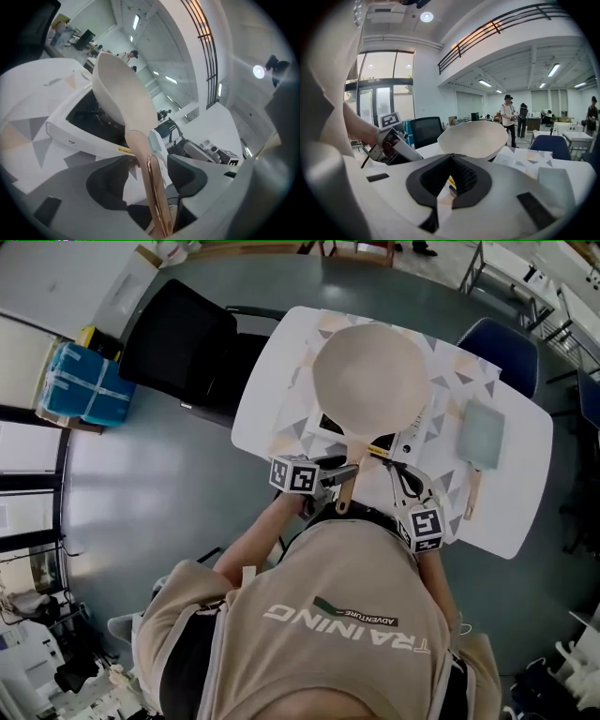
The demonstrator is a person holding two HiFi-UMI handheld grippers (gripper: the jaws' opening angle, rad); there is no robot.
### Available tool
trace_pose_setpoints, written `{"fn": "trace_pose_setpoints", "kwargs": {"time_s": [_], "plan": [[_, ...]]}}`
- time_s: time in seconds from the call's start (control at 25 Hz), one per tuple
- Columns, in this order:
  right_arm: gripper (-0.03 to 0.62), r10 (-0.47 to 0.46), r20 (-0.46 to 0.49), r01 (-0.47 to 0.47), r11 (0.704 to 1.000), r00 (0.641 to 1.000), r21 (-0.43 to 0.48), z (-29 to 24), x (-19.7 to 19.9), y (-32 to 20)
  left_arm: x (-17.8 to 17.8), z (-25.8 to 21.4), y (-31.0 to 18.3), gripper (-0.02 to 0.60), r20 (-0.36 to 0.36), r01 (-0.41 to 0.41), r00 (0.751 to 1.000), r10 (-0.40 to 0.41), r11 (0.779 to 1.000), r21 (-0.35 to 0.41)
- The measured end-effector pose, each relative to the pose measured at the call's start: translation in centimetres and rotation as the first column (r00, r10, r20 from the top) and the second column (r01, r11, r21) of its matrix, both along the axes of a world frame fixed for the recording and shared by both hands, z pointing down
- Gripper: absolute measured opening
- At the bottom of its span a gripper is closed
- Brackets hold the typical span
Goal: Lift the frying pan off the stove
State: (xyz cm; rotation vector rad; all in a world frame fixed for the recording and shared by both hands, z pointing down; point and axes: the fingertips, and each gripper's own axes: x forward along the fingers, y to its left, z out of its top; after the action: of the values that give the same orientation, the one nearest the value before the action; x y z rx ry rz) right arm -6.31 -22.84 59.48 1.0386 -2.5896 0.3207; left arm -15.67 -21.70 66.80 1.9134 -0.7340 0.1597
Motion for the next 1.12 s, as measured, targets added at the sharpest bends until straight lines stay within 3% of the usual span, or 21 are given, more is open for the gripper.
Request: {"fn": "trace_pose_setpoints", "kwargs": {"time_s": [0.12, 0.24, 0.36, 0.48, 0.76, 0.84, 1.12], "plan": [[-0.003, 0.066, -0.013, -0.066, 0.998, 0.998, -0.012, 0.2, 1.0, 0.6, 1.1, 0.5, -0.4, 0.256, -0.054, -0.057, 0.997, 0.054, 0.997, -0.044], [-0.003, 0.118, -0.022, -0.118, 0.993, 0.993, -0.017, 0.1, 1.4, 1.1, 1.7, 0.9, -1.1, 0.255, -0.153, -0.076, 0.987, 0.058, 0.990, -0.116], [-0.003, 0.173, -0.022, -0.173, 0.985, 0.985, -0.014, 0.3, 2.0, 1.4, 2.8, 1.4, -1.9, 0.253, -0.269, -0.127, 0.960, 0.074, 0.974, -0.186], [-0.003, 0.217, -0.035, -0.218, 0.976, 0.975, -0.020, 0.7, 2.7, 2.1, 4.3, 1.3, -2.3, 0.222, -0.332, -0.187, 0.937, 0.110, 0.960, -0.210], [-0.003, 0.268, -0.046, -0.270, 0.962, 0.962, -0.034, 1.3, 3.6, 2.5, 6.3, 2.1, -3.7, 0.221, -0.334, -0.272, 0.924, 0.185, 0.933, -0.236], [-0.003, 0.268, -0.041, -0.269, 0.963, 0.963, -0.030, 1.3, 3.6, 2.2, 6.8, 2.4, -3.8, 0.167, -0.331, -0.295, 0.920, 0.209, 0.926, -0.234], [-0.003, 0.237, -0.019, -0.237, 0.971, 0.971, -0.039, 1.4, 2.9, 1.6, 7.2, 2.6, -3.8, 0.147, -0.371, -0.300, 0.908, 0.193, 0.918, -0.259]]}}
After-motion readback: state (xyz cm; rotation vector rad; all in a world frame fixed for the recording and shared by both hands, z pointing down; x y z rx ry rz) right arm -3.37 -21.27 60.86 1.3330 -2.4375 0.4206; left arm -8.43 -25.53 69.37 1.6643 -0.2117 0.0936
